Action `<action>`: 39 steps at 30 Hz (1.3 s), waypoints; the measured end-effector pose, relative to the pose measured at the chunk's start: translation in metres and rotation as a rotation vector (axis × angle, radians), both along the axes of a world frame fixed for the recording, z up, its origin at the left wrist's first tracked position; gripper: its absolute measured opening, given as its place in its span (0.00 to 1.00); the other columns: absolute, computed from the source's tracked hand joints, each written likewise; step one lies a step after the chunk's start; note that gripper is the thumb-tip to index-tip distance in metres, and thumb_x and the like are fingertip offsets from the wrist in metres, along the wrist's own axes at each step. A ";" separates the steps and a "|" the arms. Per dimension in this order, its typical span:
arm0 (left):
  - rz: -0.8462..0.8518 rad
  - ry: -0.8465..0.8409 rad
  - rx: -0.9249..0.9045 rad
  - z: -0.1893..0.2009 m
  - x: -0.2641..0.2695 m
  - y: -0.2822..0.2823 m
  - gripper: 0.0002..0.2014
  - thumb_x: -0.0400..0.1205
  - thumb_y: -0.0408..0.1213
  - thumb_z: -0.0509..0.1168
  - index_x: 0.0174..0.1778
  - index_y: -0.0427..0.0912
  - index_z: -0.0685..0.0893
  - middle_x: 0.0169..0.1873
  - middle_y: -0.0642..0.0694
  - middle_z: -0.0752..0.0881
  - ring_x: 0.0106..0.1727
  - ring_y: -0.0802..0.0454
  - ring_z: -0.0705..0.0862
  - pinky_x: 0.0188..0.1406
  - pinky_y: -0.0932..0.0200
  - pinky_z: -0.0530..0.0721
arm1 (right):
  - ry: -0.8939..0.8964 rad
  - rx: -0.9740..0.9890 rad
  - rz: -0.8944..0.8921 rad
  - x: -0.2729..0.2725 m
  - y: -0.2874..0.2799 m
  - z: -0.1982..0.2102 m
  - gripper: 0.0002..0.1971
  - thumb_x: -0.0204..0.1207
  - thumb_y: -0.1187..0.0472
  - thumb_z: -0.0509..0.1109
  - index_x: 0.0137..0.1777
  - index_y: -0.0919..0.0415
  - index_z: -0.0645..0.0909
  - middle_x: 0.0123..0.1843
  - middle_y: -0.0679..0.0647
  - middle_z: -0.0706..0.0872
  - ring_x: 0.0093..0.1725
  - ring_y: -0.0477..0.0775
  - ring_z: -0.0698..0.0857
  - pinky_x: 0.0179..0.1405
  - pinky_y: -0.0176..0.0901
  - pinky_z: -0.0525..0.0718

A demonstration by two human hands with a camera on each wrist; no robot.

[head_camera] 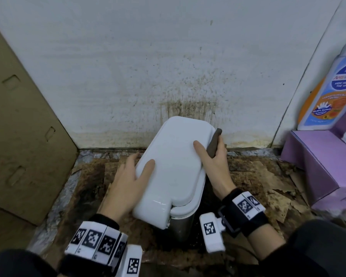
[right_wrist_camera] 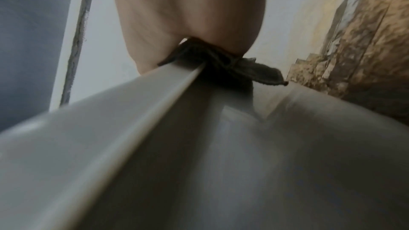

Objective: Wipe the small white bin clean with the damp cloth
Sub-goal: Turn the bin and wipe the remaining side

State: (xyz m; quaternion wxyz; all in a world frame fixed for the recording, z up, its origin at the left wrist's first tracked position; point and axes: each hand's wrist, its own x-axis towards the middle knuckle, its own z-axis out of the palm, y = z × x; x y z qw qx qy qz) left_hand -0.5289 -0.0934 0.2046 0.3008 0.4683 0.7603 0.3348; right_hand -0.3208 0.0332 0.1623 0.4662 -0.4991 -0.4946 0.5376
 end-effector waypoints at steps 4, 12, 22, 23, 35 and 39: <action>0.103 0.017 -0.034 -0.001 0.010 -0.009 0.46 0.76 0.77 0.55 0.86 0.54 0.59 0.82 0.46 0.67 0.77 0.43 0.74 0.73 0.36 0.77 | -0.047 0.011 0.031 0.007 0.032 0.000 0.58 0.59 0.20 0.80 0.87 0.28 0.55 0.88 0.40 0.66 0.84 0.56 0.73 0.77 0.70 0.79; 0.219 -0.079 0.005 0.002 0.032 -0.021 0.33 0.80 0.67 0.63 0.80 0.66 0.64 0.70 0.44 0.73 0.57 0.55 0.74 0.60 0.51 0.73 | -0.116 0.104 0.162 0.019 0.061 0.031 0.33 0.80 0.42 0.77 0.84 0.42 0.72 0.73 0.42 0.82 0.63 0.43 0.87 0.46 0.34 0.89; 0.215 -0.169 0.159 0.000 0.031 -0.023 0.19 0.83 0.63 0.65 0.69 0.66 0.77 0.53 0.63 0.87 0.52 0.61 0.87 0.45 0.55 0.84 | -0.057 0.118 0.096 0.025 0.056 0.032 0.26 0.78 0.49 0.81 0.75 0.44 0.81 0.71 0.45 0.86 0.65 0.49 0.89 0.54 0.43 0.92; 0.211 -0.185 0.172 0.003 0.030 -0.023 0.18 0.84 0.61 0.65 0.69 0.65 0.78 0.52 0.64 0.87 0.52 0.63 0.86 0.45 0.56 0.84 | -0.046 0.122 0.083 0.026 0.052 0.031 0.27 0.77 0.49 0.81 0.76 0.44 0.80 0.71 0.46 0.85 0.65 0.49 0.89 0.57 0.46 0.92; -0.010 -0.089 0.142 0.024 -0.015 0.012 0.25 0.82 0.65 0.65 0.75 0.64 0.81 0.67 0.60 0.85 0.63 0.57 0.85 0.63 0.46 0.85 | 0.089 0.190 -0.339 0.037 0.000 0.013 0.32 0.76 0.46 0.82 0.78 0.42 0.76 0.75 0.41 0.81 0.73 0.45 0.81 0.73 0.53 0.84; -0.040 -0.078 0.118 0.021 -0.015 0.020 0.25 0.82 0.63 0.66 0.75 0.63 0.81 0.70 0.57 0.83 0.65 0.54 0.83 0.66 0.44 0.84 | 0.072 0.179 -0.384 0.040 -0.009 0.007 0.36 0.72 0.40 0.81 0.79 0.41 0.74 0.77 0.43 0.79 0.76 0.47 0.79 0.78 0.59 0.81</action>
